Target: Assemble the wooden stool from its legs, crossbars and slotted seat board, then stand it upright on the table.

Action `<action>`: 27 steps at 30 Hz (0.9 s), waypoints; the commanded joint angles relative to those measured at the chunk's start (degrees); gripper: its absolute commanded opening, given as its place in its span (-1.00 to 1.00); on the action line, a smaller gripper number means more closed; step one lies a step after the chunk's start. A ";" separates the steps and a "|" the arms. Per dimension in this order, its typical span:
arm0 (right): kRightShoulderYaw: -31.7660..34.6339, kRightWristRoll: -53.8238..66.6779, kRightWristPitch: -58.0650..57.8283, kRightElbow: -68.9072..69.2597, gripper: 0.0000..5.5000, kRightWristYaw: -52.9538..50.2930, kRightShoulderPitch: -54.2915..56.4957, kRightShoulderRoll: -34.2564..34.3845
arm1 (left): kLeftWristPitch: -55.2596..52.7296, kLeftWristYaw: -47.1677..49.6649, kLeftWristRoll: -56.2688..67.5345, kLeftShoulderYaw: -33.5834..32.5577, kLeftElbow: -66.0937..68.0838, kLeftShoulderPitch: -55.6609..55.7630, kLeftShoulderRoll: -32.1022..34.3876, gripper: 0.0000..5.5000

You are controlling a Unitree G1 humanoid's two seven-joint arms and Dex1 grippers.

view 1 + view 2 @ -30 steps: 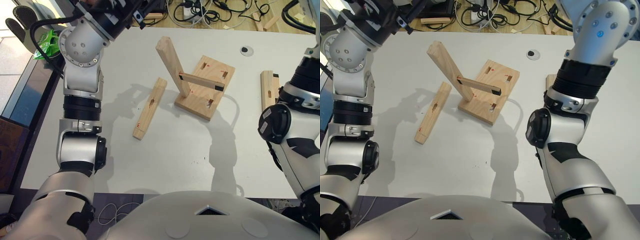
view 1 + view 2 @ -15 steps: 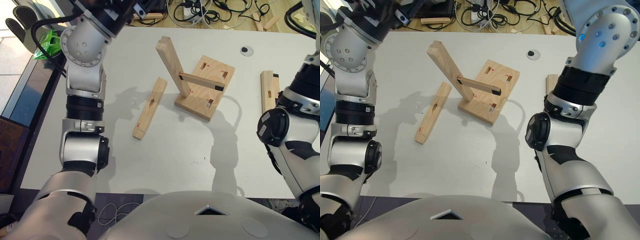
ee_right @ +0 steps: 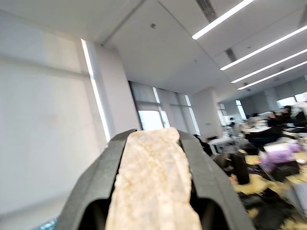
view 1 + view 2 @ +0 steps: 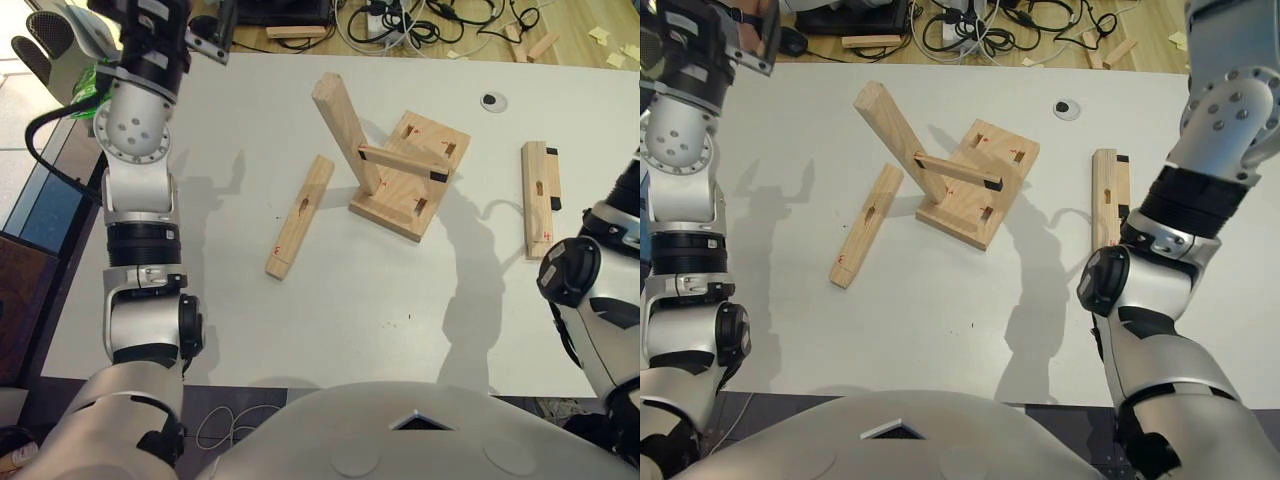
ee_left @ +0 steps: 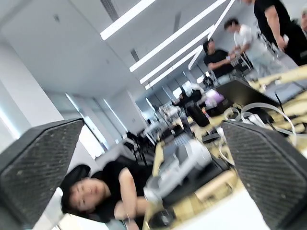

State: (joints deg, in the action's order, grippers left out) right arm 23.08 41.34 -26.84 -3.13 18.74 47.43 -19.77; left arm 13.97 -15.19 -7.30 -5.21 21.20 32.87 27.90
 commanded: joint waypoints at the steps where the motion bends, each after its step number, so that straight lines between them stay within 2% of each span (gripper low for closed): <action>1: -1.75 -0.76 -5.28 6.97 -0.63 0.12 -12.14 -2.46 | -7.15 -5.31 0.24 5.95 1.84 -2.88 -4.07 0.91; 7: 2.12 5.03 -13.99 18.86 -0.63 -3.27 -28.18 -3.06 | -13.99 -12.13 -0.54 12.86 -3.37 -8.01 -5.03 0.91; 13: 9.49 21.47 -21.90 25.13 -0.63 -13.89 -32.33 -1.12 | -18.98 -18.02 -0.26 16.38 -10.74 -12.20 -4.19 0.91; 18: 8.75 29.46 -23.88 29.17 -0.63 -23.25 -36.65 0.84 | -24.33 -22.36 -0.53 20.28 -15.74 -15.50 -3.86 0.91; 27: 6.80 32.38 -23.10 28.87 -0.63 -25.42 -40.28 -1.10 | -34.66 -26.53 -0.48 23.68 -21.05 -18.53 -2.88 0.91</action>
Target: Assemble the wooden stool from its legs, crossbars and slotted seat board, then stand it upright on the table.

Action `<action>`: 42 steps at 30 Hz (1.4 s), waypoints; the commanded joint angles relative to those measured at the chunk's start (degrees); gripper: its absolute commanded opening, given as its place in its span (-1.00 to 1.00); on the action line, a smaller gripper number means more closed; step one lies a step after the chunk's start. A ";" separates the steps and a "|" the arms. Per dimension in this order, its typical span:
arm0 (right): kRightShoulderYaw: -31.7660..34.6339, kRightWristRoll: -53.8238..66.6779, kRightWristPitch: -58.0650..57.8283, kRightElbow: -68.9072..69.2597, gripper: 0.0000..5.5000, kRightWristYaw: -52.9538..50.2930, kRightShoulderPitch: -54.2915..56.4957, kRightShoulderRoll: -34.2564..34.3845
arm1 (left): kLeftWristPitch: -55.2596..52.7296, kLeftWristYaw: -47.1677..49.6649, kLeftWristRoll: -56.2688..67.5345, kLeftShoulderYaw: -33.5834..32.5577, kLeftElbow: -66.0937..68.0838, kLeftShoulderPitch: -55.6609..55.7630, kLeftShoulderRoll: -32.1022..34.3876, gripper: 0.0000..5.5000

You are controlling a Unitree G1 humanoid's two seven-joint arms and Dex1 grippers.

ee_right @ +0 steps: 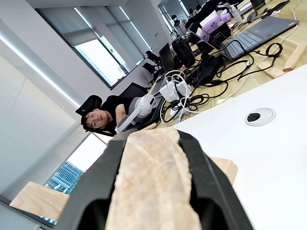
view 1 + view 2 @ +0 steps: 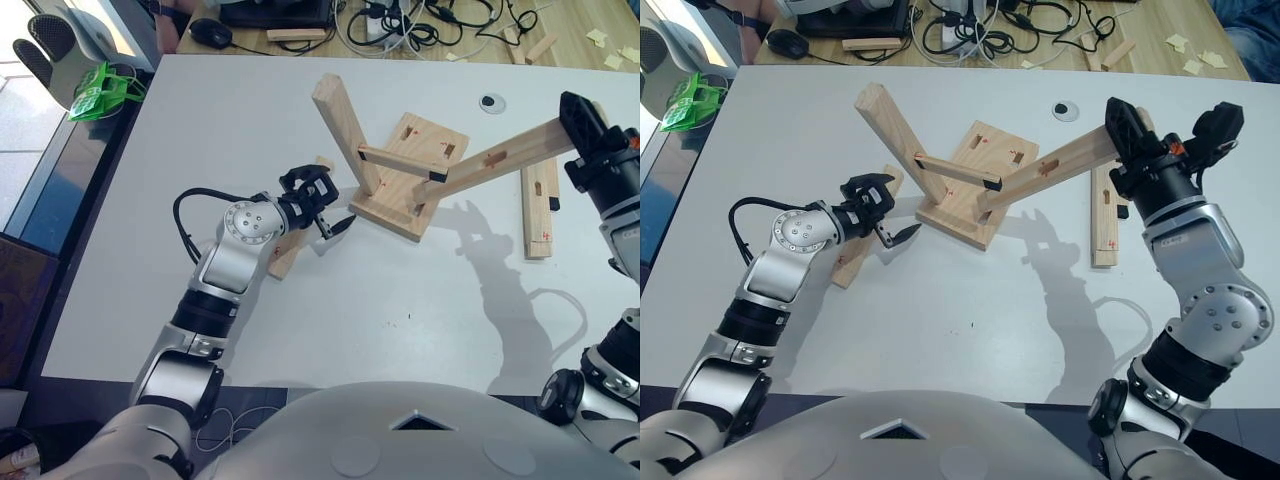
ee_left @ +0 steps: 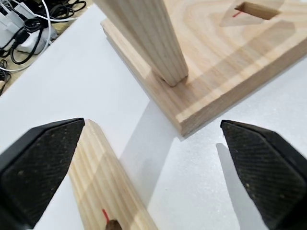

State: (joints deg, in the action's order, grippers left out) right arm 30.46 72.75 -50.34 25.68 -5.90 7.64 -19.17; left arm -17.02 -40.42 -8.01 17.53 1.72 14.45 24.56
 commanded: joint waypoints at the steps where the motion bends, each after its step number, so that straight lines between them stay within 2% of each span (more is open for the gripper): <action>1: -0.80 1.04 0.44 0.01 -0.63 -0.81 -0.72 -1.79 | -5.02 -1.09 0.28 0.81 -1.29 0.32 0.18 0.91; 6: -1.72 0.00 1.17 -0.25 -0.63 0.07 -2.76 -2.55 | -13.17 -2.75 1.23 3.45 -3.37 2.09 -2.02 0.91; 12: -2.78 -0.26 2.58 -0.53 -0.63 0.66 -3.02 -3.04 | -16.79 -2.38 2.25 5.97 -2.13 3.16 -5.52 0.91; 17: -2.84 -1.95 3.24 -1.40 -0.63 1.64 -3.77 -4.16 | -20.66 -5.39 4.94 7.00 -4.96 2.22 -4.96 0.91; 28: -1.10 -7.31 3.16 -6.79 -0.63 9.30 -6.00 -12.87 | -23.80 -5.57 8.95 6.96 -8.56 0.91 -5.03 0.91; 34: -3.26 -9.37 1.55 -7.48 -0.63 11.95 -7.66 -15.99 | -25.78 -3.11 11.74 5.41 -9.33 1.43 -7.68 0.91; 42: -2.76 -10.50 -0.99 -13.63 -0.63 11.36 -3.18 -21.72 | -28.03 0.24 14.65 4.51 -10.82 1.45 -9.90 0.91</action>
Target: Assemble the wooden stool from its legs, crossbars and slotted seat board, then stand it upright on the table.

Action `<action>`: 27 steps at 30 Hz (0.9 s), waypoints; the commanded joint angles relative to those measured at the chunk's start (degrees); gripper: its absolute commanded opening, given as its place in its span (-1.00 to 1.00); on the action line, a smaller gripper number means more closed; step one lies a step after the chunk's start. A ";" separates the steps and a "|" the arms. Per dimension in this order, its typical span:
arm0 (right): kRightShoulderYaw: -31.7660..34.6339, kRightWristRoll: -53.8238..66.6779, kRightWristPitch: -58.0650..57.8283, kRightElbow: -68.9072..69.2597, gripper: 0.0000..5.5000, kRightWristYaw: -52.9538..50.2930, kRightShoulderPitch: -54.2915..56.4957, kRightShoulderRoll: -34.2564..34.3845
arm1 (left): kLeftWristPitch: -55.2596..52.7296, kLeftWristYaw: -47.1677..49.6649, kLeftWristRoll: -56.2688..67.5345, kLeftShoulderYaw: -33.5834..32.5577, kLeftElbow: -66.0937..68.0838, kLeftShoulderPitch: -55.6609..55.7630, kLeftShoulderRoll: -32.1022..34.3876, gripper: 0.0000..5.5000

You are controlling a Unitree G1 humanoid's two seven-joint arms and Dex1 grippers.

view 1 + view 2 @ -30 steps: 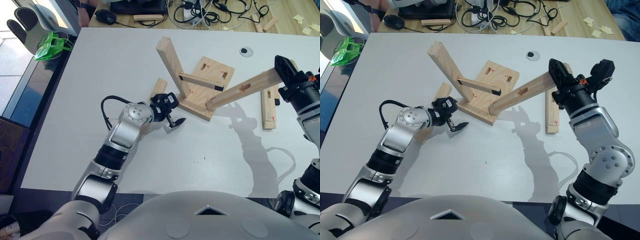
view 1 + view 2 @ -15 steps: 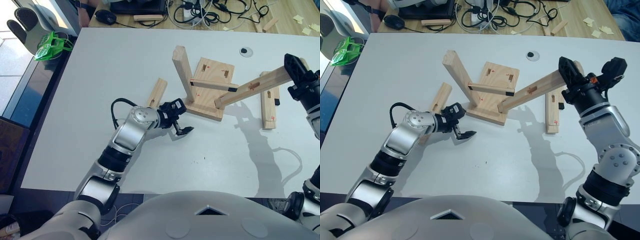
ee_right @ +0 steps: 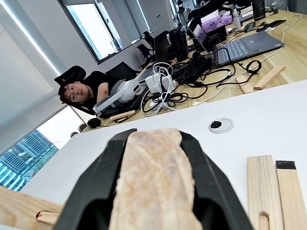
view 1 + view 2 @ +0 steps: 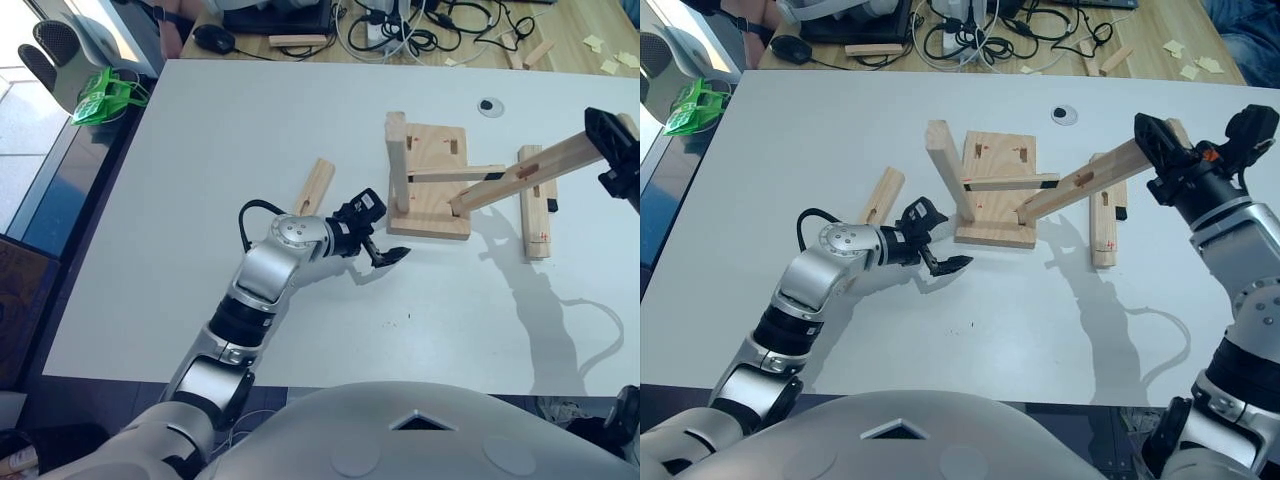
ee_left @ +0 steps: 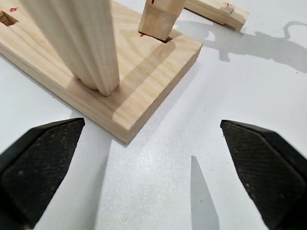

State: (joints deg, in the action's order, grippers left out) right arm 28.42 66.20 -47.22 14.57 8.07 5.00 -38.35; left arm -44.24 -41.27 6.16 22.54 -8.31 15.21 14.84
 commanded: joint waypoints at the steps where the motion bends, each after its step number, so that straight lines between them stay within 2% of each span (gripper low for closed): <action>1: -0.90 -4.32 -4.29 -3.11 -0.63 -2.37 0.22 -3.31 | -0.79 1.47 0.65 -0.55 -0.65 0.69 -0.27 0.91; 6: -2.32 -6.50 -6.28 -4.53 -0.63 -1.93 1.63 -5.69 | 0.56 6.68 -0.21 -2.78 3.11 1.56 -1.91 0.91; 11: -3.12 -7.98 -8.44 -5.89 -0.63 -4.40 3.15 -5.93 | 6.27 17.19 -0.19 -10.98 11.75 3.89 -7.09 0.91; 15: -5.27 -10.09 -5.86 -5.26 -0.63 -1.82 2.40 -4.09 | 10.83 21.97 0.51 -15.14 16.53 5.05 -10.19 0.91; 27: -12.06 -18.82 -0.45 -5.84 -0.63 3.30 -2.25 -2.50 | 13.02 22.54 1.63 -16.76 18.53 5.91 -12.73 0.91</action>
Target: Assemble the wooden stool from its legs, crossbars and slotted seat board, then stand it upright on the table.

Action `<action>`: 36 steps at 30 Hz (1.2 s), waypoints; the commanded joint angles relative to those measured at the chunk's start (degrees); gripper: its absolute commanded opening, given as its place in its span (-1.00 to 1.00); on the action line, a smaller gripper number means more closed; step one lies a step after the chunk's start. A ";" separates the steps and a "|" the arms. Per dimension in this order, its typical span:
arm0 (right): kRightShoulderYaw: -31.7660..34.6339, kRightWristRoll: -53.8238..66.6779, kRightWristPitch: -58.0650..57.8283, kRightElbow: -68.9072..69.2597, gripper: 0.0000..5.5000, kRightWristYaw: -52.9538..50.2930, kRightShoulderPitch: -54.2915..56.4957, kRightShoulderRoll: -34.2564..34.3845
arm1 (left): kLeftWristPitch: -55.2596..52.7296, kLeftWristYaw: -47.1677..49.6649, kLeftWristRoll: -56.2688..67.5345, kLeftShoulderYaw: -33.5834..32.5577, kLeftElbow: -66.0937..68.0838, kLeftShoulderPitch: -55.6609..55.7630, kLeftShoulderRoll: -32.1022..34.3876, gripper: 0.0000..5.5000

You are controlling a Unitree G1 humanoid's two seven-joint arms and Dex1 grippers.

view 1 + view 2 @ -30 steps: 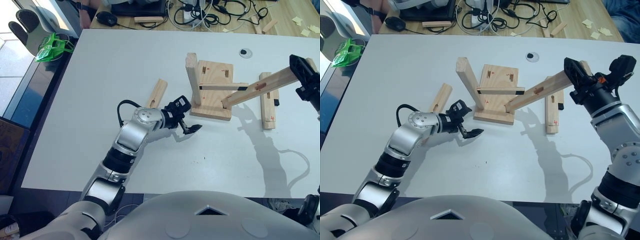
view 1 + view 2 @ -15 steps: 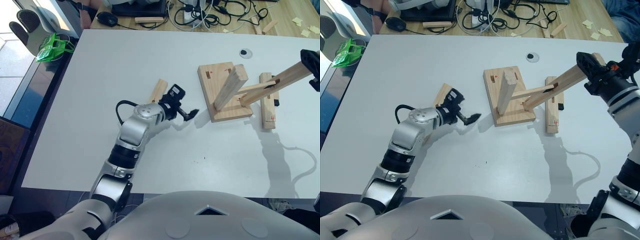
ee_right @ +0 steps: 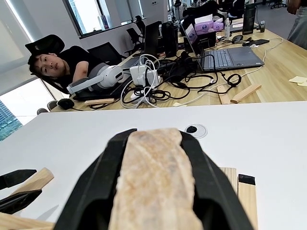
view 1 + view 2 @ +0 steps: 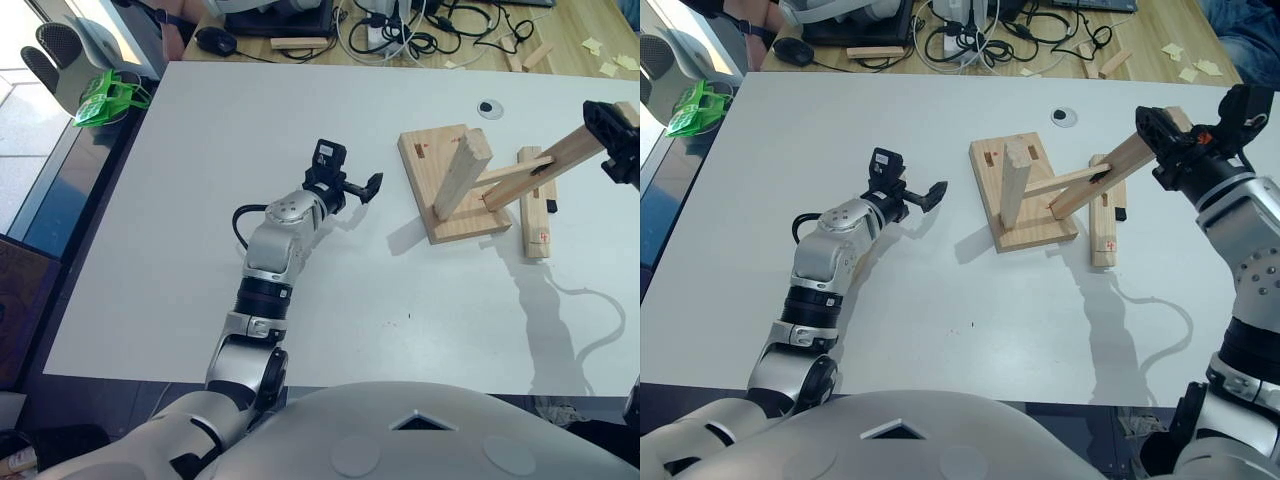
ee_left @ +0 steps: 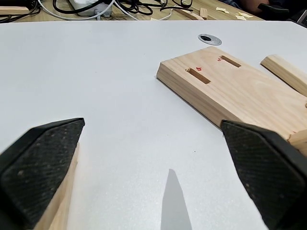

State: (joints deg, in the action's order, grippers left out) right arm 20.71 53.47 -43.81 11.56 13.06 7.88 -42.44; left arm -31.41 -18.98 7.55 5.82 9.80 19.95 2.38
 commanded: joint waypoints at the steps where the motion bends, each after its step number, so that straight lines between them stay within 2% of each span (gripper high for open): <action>1: -4.63 -6.21 -3.87 -3.22 -0.63 -1.87 -4.50 1.97 | 0.14 0.24 0.26 -0.07 0.46 1.22 -0.37 0.91; 11: -3.77 -5.93 -5.59 -7.08 -0.63 -1.47 -0.84 2.60 | 0.04 0.22 0.33 -0.28 0.97 1.59 -0.91 0.91; 18: -3.71 -3.32 -14.89 -11.45 -0.63 0.35 5.24 -1.38 | -0.20 0.03 0.59 -0.43 1.67 1.84 -0.59 0.91; 22: -5.31 -4.79 -16.70 -12.38 -0.63 2.74 7.87 -3.58 | -0.05 0.07 0.71 -0.69 2.37 2.09 -0.60 0.91; 27: -10.40 -10.14 -13.69 -9.14 -0.63 5.00 4.56 -5.27 | 0.09 0.13 0.88 -0.96 3.05 2.40 -0.67 0.91; 28: -11.73 -11.62 -12.91 -8.57 -0.48 5.34 3.55 -5.69 | 0.01 0.14 0.93 -0.99 2.99 2.40 -0.62 0.91; 33: -19.03 -20.15 -9.25 -7.09 -0.15 7.24 -2.98 -6.09 | -0.47 0.02 0.98 -0.82 2.63 2.42 -0.36 0.91; 36: -20.94 -23.23 -7.41 -7.75 0.02 7.11 -3.86 -4.46 | -0.61 0.03 0.86 -0.65 2.62 2.48 -0.27 0.91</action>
State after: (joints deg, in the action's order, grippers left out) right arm 6.18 33.96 -46.47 8.07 20.34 11.68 -49.84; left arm -31.46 -19.12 8.49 5.06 12.50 21.55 1.97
